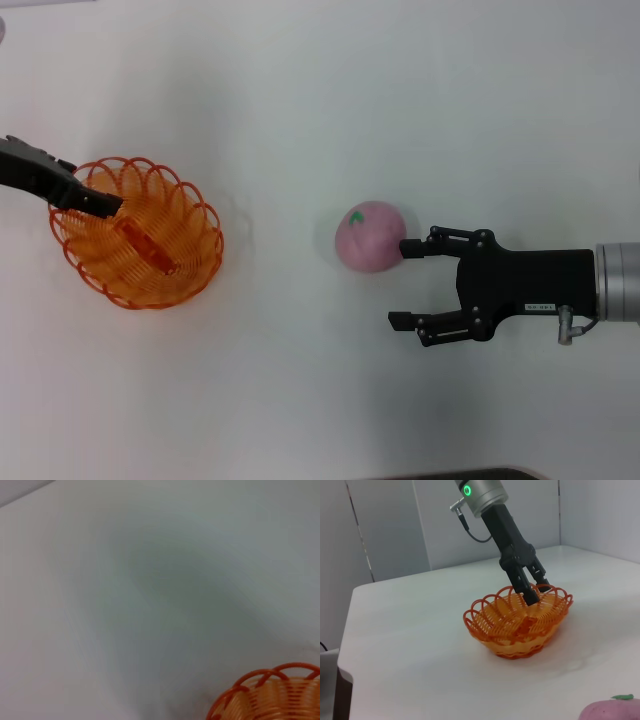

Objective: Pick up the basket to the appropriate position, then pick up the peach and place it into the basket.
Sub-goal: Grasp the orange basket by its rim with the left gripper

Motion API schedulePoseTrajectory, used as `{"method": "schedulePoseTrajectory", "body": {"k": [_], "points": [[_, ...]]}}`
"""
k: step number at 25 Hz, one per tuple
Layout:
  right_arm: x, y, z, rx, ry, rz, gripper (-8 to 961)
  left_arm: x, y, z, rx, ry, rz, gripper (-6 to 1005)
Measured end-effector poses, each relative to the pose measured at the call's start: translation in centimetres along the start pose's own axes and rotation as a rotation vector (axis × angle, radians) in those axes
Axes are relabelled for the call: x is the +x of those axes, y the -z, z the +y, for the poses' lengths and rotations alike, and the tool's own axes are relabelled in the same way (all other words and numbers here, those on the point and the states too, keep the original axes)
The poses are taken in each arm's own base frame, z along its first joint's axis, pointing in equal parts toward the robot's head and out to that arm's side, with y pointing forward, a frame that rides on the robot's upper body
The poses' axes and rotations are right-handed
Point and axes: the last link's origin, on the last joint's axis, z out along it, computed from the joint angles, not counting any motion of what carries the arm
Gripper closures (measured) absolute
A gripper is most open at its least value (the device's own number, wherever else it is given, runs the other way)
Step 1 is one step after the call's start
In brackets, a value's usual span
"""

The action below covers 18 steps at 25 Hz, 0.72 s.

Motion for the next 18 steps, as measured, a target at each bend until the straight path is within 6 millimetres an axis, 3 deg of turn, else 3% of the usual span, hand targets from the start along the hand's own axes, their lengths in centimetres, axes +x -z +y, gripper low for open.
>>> {"method": "schedulePoseTrajectory", "body": {"k": [12, 18], "points": [[-0.04, 0.01, -0.07, 0.003, 0.000, -0.001, 28, 0.04, -0.29, -0.35, 0.088, 0.006, -0.057, 257], [-0.05, 0.00, -0.08, 0.004, 0.000, -0.001, 28, 0.09, -0.27, -0.29, 0.087, 0.006, -0.056, 457]]}}
